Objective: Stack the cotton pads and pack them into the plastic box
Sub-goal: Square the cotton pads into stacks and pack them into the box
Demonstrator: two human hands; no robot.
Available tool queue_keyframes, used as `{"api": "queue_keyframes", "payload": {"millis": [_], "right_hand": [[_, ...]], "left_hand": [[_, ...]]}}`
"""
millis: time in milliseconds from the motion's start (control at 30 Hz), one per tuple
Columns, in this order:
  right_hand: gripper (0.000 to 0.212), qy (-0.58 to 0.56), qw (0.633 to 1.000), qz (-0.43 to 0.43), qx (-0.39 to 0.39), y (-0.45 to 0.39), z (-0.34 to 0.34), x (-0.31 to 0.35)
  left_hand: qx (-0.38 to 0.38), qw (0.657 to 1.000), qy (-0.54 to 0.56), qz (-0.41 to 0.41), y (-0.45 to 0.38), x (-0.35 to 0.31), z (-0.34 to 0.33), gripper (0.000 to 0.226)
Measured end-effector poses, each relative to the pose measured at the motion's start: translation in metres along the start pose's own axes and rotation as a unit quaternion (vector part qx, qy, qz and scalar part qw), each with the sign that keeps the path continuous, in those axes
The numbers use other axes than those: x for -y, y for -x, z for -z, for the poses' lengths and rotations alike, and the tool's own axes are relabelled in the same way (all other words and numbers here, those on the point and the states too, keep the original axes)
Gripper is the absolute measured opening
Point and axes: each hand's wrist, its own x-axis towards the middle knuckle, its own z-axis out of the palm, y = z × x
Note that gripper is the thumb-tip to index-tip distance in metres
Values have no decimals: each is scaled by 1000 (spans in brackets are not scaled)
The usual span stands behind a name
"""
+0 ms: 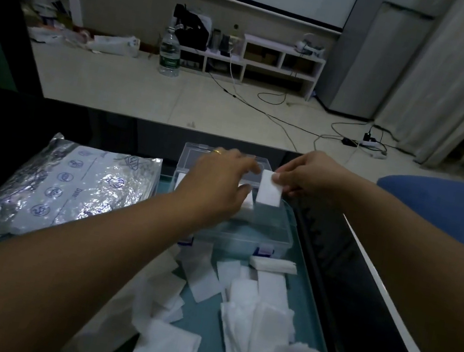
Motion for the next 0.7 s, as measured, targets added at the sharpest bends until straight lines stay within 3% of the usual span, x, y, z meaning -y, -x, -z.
{"api": "queue_keyframes", "payload": {"millis": [167, 367, 533, 700], "right_hand": [[11, 52, 998, 1, -16, -14, -5, -4], [27, 105, 994, -15, -26, -23, -13, -8], [21, 162, 985, 1, -58, -30, -21, -7], [30, 195, 978, 23, -67, -24, -34, -15]], "left_hand": [[30, 998, -33, -34, 1, -2, -11, 37], [82, 988, -102, -80, 1, 2, -18, 39], [87, 985, -118, -92, -1, 4, -21, 42], [98, 979, -138, -114, -4, 1, -22, 40]]}}
